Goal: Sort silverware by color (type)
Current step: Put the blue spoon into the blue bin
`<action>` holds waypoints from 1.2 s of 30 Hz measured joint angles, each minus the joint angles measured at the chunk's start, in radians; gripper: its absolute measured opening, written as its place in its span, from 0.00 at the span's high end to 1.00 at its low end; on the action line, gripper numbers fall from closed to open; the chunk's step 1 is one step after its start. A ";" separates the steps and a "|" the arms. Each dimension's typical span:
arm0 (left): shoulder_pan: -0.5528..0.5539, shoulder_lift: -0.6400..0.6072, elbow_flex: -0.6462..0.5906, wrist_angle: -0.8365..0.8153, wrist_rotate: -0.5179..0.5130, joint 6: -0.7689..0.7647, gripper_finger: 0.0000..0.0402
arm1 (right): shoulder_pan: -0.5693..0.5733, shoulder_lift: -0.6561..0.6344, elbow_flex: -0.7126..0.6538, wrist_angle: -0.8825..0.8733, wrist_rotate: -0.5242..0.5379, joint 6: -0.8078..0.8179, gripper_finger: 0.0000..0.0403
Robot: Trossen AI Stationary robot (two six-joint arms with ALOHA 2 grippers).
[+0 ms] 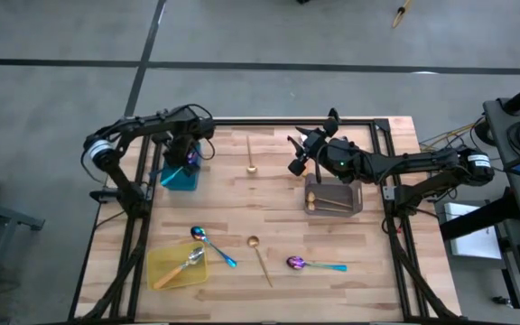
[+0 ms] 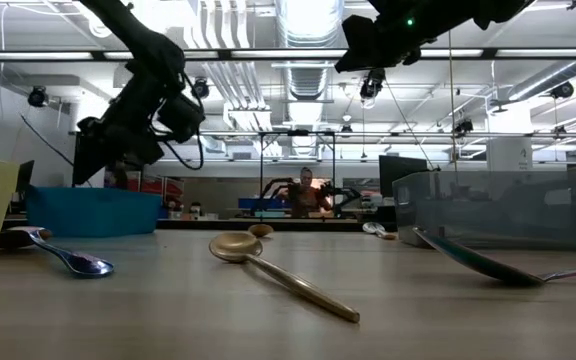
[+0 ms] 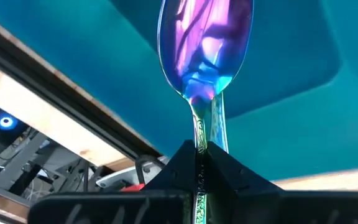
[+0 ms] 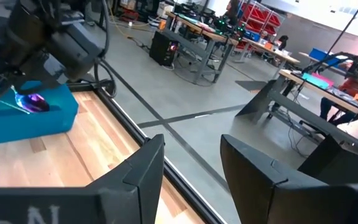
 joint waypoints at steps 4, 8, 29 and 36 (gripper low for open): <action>0.013 0.037 0.000 0.023 0.000 0.029 1.00 | 0.000 0.000 0.000 -0.007 0.000 0.000 0.63; 0.017 0.059 0.000 0.045 0.000 0.037 1.00 | -0.003 0.000 0.000 -0.011 0.000 -0.003 0.63; 0.016 0.073 0.000 0.129 0.006 0.044 0.95 | -0.020 0.000 0.000 -0.019 0.000 0.004 0.63; 0.016 0.073 0.000 0.129 0.006 0.044 0.95 | -0.020 0.000 0.000 -0.020 0.000 0.002 0.63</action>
